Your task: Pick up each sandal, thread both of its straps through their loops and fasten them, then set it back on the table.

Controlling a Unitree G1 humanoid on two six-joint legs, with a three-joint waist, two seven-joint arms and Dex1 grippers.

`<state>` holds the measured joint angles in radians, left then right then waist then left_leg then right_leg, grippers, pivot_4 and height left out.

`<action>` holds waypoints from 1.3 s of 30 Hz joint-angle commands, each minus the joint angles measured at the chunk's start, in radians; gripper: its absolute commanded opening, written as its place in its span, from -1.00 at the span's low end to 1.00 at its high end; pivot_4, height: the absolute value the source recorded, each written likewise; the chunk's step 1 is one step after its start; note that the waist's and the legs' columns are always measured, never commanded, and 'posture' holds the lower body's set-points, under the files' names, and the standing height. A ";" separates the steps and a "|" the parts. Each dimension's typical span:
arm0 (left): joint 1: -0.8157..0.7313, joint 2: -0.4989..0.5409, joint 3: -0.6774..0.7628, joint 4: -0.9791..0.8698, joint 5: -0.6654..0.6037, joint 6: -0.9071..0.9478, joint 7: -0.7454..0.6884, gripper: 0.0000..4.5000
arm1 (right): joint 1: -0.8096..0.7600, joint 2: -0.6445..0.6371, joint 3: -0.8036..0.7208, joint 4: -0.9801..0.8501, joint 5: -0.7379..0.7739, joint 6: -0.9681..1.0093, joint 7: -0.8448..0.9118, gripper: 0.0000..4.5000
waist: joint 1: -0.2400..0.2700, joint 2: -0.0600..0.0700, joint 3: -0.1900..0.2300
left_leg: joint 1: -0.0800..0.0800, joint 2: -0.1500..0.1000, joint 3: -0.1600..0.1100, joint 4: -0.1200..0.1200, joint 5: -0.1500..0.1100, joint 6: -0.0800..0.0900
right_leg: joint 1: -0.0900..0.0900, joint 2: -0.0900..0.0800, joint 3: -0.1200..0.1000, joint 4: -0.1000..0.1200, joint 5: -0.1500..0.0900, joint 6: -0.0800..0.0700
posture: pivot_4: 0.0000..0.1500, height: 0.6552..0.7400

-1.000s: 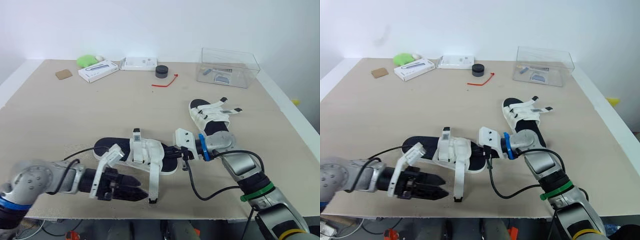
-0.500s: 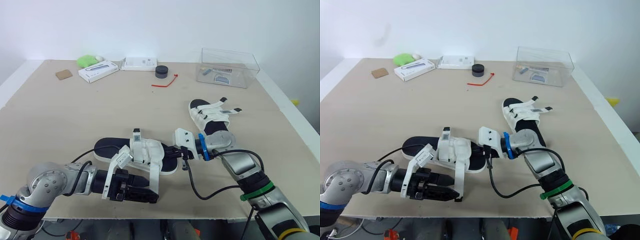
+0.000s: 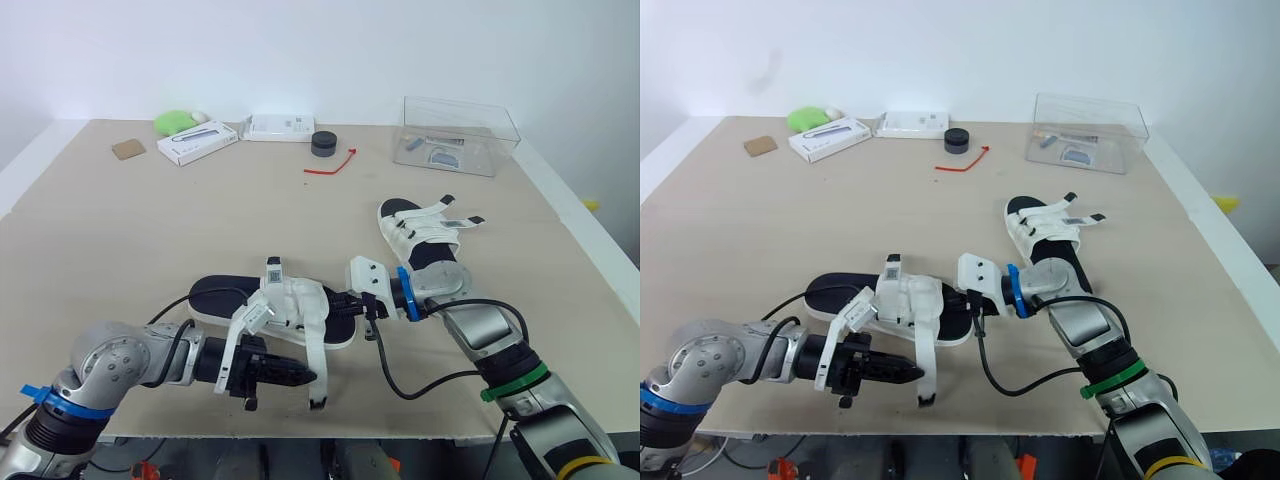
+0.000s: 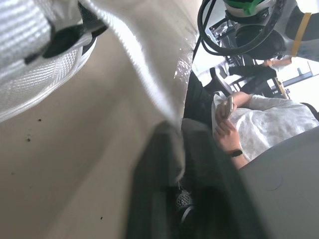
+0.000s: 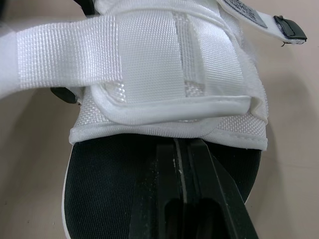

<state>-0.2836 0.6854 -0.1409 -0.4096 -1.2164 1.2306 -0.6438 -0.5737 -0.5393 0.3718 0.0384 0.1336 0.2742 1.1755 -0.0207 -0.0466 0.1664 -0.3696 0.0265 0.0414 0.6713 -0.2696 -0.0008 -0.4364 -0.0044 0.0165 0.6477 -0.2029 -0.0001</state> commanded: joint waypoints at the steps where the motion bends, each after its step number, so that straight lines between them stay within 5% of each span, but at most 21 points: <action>1: 0.003 -0.006 0.024 -0.014 -0.020 0.017 -0.002 -0.97 | 0.021 -0.017 0.020 0.018 -0.033 0.022 0.002 -1.00 | 0.000 0.000 0.000 | 0.000 0.000 0.000 0.000 0.000 0.000 | 0.000 0.000 0.000 0.000 0.000 0.000 | 1.00 1.00; 15: -0.030 0.051 0.128 0.025 -0.079 0.062 -0.079 -0.97 | 0.027 -0.011 0.024 0.015 -0.032 0.020 -0.001 -1.00 | 0.000 0.000 0.000 | 0.000 0.000 0.000 0.000 0.000 0.000 | 0.000 0.000 0.000 0.000 0.000 0.000 | 1.00 1.00; 21: -0.262 0.106 0.215 0.239 -0.148 0.112 -0.182 -0.97 | 0.023 -0.011 0.025 0.025 -0.036 0.009 0.002 -1.00 | 0.001 0.000 0.000 | -0.001 0.000 -0.002 0.000 0.000 0.000 | 0.000 0.001 -0.003 0.000 -0.001 -0.001 | 1.00 1.00; 30: -0.492 0.055 -0.012 0.469 0.208 -0.046 -0.418 -0.97 | 0.019 -0.004 0.029 0.030 -0.041 0.000 -0.003 -1.00 | -0.003 0.000 0.000 | -0.001 -0.003 -0.001 -0.001 0.000 0.000 | -0.001 0.001 0.000 -0.001 -0.001 -0.001 | 1.00 1.00; 39: -0.559 0.005 -0.129 0.537 0.344 -0.063 -0.612 -0.97 | 0.037 -0.015 0.016 0.008 -0.041 0.013 -0.020 -1.00 | -0.003 0.000 0.000 | -0.002 -0.001 -0.002 0.000 0.000 0.000 | -0.001 0.002 -0.002 0.000 -0.001 -0.001 | 1.00 1.00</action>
<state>-0.8222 0.7009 -0.2646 0.1392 -0.8952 1.1763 -1.2159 -0.5655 -0.5322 0.3701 0.0323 0.1335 0.2617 1.1684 -0.0232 -0.0469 0.1666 -0.3721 0.0253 0.0396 0.6708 -0.2696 -0.0006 -0.4378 -0.0029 0.0148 0.6475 -0.2040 -0.0012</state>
